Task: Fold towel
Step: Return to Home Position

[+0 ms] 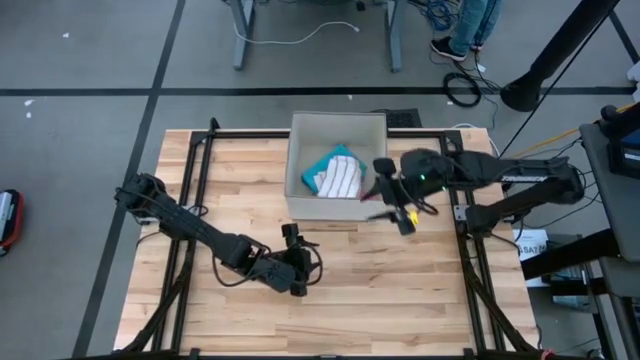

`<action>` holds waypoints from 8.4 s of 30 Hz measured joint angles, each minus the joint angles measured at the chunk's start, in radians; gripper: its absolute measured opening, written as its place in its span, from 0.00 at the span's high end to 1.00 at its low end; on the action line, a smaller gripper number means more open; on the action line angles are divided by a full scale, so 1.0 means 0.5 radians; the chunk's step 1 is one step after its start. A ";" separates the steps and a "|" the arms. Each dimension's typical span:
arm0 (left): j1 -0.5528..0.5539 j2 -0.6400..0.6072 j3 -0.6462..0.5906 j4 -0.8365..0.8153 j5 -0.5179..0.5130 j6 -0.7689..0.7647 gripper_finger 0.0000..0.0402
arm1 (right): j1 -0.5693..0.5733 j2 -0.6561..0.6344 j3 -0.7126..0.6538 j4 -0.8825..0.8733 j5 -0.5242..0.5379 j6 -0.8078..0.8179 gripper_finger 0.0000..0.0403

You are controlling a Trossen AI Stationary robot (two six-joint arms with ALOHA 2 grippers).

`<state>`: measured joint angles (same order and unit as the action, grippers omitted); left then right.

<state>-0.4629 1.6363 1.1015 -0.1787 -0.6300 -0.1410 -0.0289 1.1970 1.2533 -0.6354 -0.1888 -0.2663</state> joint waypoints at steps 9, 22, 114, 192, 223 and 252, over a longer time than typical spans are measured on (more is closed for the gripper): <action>-0.083 0.000 0.000 0.017 -0.527 0.259 0.44 | 0.520 -0.191 -0.001 -0.058 0.361 0.135 0.47; 0.054 -0.002 0.001 0.145 -0.447 0.589 0.44 | 1.104 -0.798 -0.448 0.091 1.019 0.629 0.47; 0.575 -1.430 -2.189 2.167 0.341 0.300 0.44 | 0.437 -2.388 -2.212 0.907 0.952 0.028 0.61; 0.575 -1.430 -2.189 2.169 0.342 0.302 0.44 | 0.437 -2.388 -2.212 0.884 0.949 0.233 0.61; 0.575 -1.430 -2.189 2.169 0.342 0.302 0.43 | 0.437 -2.388 -2.212 0.884 0.949 0.233 0.61; 0.575 -1.430 -2.189 2.168 0.343 0.302 0.44 | 0.437 -2.388 -2.212 0.884 0.950 0.233 0.61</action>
<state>-0.1755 0.9215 0.0071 0.9054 -0.4587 0.0101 0.1894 0.0032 0.1474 -0.1932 0.2859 -0.1497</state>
